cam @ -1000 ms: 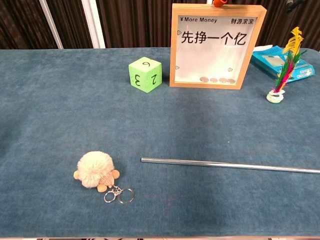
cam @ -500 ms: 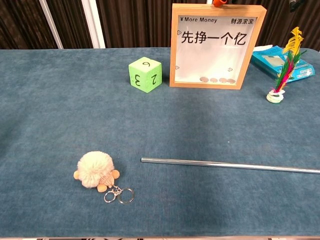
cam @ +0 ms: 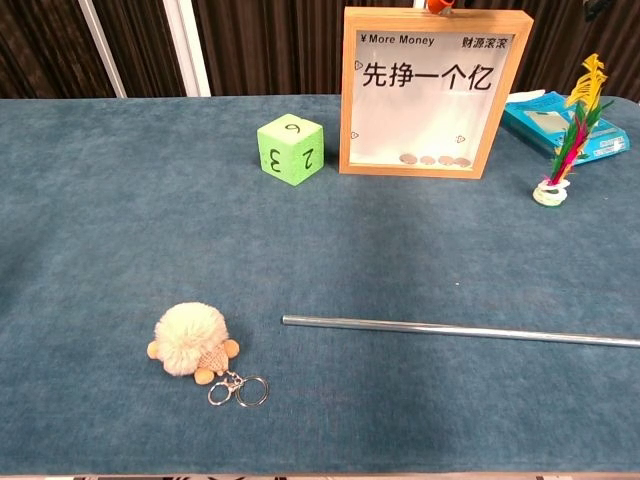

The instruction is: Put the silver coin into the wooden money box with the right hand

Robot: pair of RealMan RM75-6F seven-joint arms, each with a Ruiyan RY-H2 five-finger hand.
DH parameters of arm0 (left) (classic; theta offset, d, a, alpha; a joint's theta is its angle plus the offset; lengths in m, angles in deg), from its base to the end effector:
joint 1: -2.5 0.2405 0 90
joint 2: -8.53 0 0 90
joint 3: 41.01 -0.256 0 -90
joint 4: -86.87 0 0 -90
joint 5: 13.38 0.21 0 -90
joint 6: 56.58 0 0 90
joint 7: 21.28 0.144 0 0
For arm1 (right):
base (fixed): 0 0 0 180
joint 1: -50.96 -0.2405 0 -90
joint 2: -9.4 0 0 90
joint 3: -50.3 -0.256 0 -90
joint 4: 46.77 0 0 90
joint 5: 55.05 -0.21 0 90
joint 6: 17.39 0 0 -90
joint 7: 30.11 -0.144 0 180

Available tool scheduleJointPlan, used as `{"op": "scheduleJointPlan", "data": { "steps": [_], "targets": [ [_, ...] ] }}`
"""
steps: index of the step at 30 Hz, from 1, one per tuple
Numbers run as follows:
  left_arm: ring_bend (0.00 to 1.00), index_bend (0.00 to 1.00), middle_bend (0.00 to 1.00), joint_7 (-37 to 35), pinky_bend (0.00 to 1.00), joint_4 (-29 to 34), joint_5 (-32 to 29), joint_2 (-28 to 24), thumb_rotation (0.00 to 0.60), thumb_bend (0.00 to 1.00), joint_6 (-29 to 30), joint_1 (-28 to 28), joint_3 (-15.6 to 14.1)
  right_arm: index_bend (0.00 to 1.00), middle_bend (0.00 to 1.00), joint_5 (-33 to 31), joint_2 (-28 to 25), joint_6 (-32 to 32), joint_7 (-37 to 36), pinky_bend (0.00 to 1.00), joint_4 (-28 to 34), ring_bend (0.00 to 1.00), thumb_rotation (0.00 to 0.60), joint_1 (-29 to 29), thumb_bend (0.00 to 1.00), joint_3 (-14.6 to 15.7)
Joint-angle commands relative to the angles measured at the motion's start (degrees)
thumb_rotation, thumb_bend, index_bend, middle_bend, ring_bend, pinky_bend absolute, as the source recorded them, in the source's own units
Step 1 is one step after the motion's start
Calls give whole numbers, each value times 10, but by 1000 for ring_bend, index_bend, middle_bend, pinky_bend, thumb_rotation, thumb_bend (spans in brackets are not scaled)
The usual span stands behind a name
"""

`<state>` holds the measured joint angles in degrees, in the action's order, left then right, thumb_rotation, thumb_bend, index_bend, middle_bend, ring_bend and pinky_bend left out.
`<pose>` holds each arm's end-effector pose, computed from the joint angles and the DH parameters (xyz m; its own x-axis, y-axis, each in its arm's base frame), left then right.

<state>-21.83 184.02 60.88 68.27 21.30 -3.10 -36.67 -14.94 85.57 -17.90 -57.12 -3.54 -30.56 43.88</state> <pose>-0.3284 0.1865 0.1730 0.3398 0.0934 0.9358 0.9200 0.1737 -0.3514 -0.0559 -0.5540 0.1285 0.0741 -0.4964 0.8649 -0.9956 0.0129 0.0927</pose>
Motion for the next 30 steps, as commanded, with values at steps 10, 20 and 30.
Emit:
{"op": "scheduleJointPlan", "data": {
  "steps": [10, 20, 30],
  "targets": [
    [0, 194, 15, 0, 155, 1, -2, -1, 600, 436, -2, 0, 0, 549, 78, 18, -6, 0, -15, 0, 7, 0, 600, 3, 486, -1],
    [0, 194, 15, 0, 164, 1, -3, -1, 600, 435, -2, -1, 0, 521, 76, 27, -15, 22, -25, 0, 21, 0, 600, 10, 486, -14],
    [0, 194, 14, 4, 164, -2, 5, 0, 600, 436, 1, 0, -2, 398, 74, 45, -113, 225, 48, 0, 206, 0, 600, 67, 486, -6]
  ]
}}
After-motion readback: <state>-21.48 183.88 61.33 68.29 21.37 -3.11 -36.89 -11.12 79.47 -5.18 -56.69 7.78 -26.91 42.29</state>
